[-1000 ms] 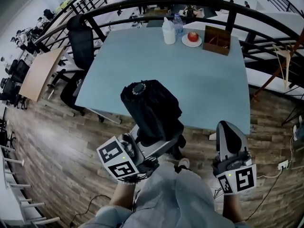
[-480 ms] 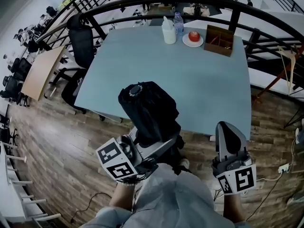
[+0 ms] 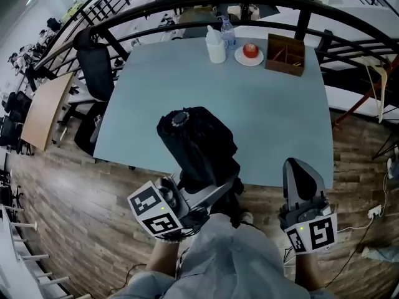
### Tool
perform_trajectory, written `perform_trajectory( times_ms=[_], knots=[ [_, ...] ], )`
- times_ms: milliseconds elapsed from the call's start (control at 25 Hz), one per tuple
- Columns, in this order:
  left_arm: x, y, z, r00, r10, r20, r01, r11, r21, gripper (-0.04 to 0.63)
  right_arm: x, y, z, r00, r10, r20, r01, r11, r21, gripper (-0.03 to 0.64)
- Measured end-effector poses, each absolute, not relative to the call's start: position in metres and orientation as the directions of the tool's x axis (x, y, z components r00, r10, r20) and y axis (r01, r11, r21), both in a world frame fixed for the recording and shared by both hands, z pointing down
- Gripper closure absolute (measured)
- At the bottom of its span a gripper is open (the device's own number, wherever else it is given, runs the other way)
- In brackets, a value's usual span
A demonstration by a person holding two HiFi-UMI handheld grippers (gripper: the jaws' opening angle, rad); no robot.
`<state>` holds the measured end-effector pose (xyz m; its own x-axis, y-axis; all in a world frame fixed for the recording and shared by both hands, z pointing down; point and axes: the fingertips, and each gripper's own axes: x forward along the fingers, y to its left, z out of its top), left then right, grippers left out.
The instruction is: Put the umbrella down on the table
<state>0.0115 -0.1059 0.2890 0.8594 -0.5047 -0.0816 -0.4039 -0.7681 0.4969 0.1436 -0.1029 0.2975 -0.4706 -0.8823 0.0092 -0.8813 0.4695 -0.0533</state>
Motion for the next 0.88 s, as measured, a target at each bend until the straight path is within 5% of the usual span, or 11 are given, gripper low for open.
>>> perform_trajectory(
  times_ms=[880],
  knots=[
    [-0.068,-0.221,0.298,0.927,-0.367,-0.073,-0.285,-0.819,0.498,0.330,0.058,-0.193,0.294,-0.326,-0.945,0.022,-0.945,0.325,-0.033,0.621]
  ],
)
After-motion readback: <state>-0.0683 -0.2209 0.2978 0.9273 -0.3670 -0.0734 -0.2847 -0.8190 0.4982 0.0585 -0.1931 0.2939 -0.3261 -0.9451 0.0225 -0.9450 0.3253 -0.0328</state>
